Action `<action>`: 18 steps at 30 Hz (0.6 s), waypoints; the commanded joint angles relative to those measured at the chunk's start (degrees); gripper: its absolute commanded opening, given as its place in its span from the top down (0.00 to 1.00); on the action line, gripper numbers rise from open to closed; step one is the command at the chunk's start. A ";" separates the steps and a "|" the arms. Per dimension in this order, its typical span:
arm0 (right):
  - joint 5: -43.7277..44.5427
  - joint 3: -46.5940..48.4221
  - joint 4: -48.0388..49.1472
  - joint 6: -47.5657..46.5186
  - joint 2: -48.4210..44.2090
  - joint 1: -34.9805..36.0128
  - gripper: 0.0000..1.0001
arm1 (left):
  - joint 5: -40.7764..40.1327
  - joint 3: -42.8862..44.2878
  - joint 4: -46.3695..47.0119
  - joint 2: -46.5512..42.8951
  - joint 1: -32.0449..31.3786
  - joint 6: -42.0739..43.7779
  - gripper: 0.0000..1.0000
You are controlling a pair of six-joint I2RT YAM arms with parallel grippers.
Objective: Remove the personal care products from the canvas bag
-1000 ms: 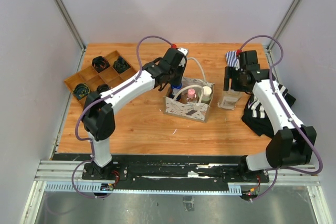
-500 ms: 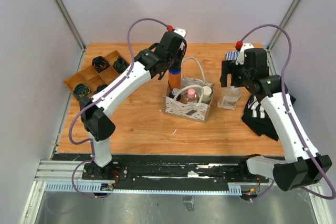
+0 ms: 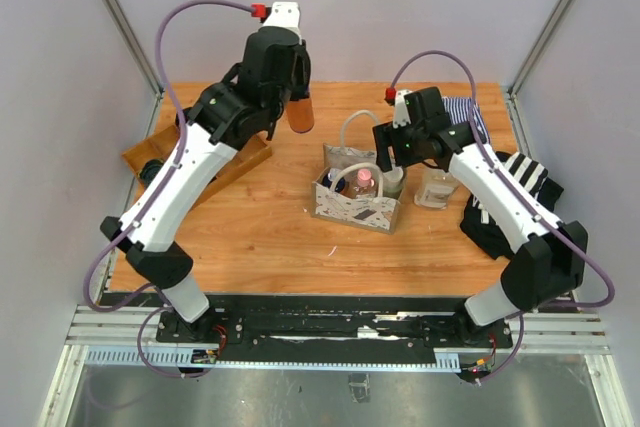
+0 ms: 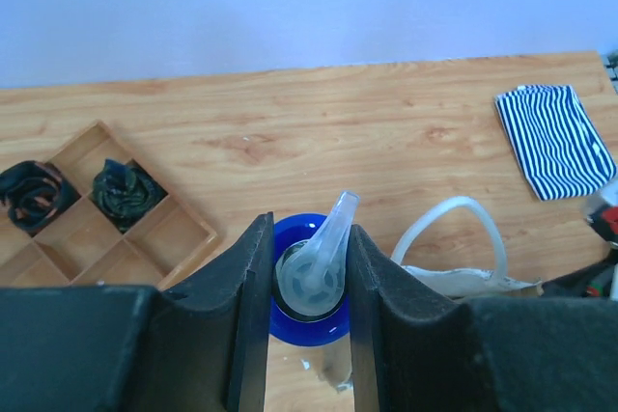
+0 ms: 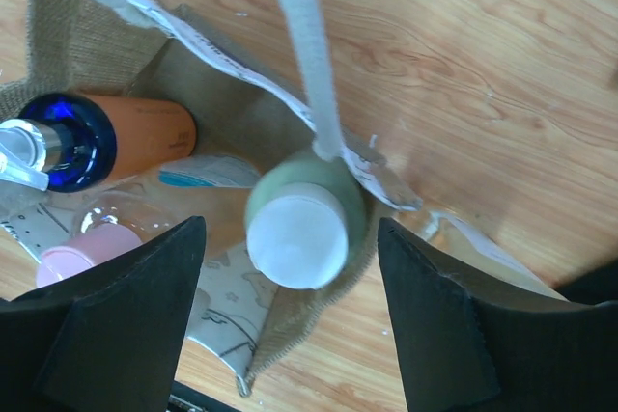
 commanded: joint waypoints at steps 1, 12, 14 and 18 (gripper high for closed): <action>0.29 2.55 0.36 -0.98 2.41 2.59 0.28 | -4.77 -3.74 3.33 -5.70 -0.15 -1.31 1.00; 5.84 3.07 -5.07 0.42 9.04 4.04 0.31 | -4.95 -25.44 10.66 -13.69 -0.03 -4.61 1.00; 6.46 2.80 -6.75 0.86 9.76 4.06 0.33 | -4.52 -31.65 13.84 -15.76 -0.03 -5.31 1.00; 8.37 2.86 -9.69 1.55 10.11 4.43 0.40 | -5.20 -40.56 18.21 -18.60 -0.03 -6.60 0.99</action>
